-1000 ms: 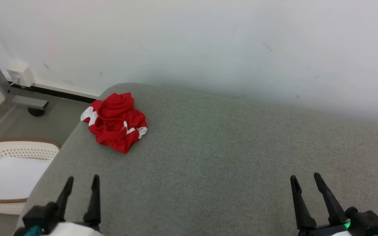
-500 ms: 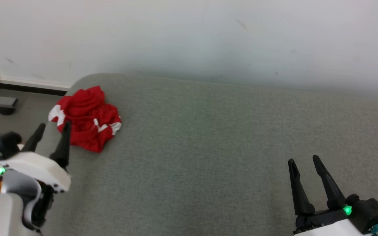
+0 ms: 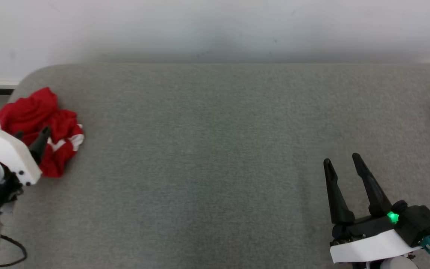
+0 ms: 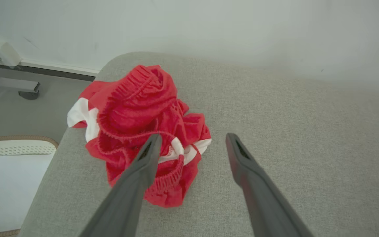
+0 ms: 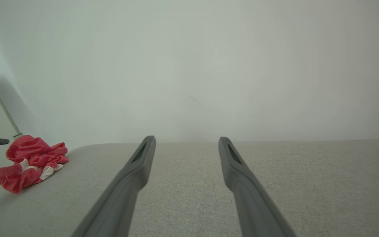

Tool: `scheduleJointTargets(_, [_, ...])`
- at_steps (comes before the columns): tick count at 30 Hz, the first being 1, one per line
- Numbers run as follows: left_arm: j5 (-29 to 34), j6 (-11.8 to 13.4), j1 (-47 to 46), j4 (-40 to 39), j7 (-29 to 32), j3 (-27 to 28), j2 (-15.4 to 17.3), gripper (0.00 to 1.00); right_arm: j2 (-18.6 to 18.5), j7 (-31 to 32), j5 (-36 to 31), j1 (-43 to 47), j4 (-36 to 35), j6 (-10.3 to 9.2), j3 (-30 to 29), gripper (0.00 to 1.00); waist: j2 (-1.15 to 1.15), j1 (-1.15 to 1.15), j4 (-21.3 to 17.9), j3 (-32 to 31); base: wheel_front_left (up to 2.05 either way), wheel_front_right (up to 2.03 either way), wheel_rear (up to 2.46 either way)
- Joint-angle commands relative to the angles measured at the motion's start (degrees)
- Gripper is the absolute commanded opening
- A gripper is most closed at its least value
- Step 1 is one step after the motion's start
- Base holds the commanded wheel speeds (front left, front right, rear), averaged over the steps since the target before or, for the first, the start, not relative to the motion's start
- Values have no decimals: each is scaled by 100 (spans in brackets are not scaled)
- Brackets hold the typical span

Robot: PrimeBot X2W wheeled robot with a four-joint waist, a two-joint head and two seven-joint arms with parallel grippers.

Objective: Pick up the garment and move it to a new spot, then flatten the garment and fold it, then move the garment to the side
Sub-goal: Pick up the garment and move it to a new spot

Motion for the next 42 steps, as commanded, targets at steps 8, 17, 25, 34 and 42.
scheduleJointTargets(8, [-460,-14,-419,1016,482,-412,648,100,-1,-16,-14,-336,-26,-1,-11,100,0,-1,-668,585,0,0,0])
scheduleJointTargets(17, [-504,48,-623,2151,689,-441,828,0,0,-16,112,-381,-56,-1,-10,100,0,-1,-940,711,0,0,0])
scheduleJointTargets(25, [-606,2,-709,2389,525,-549,801,0,0,-16,146,-265,14,-1,-46,100,0,-1,-914,426,0,0,0])
scheduleJointTargets(34, [-505,-13,-940,2029,349,-1047,781,0,-1,-16,219,-10,121,-1,-54,100,0,-1,-805,-319,0,0,0])
scheduleJointTargets(42, [-973,-15,-1057,1016,646,-1739,613,0,-2,-16,270,229,181,-1,-92,100,0,-1,-861,-861,0,0,0])
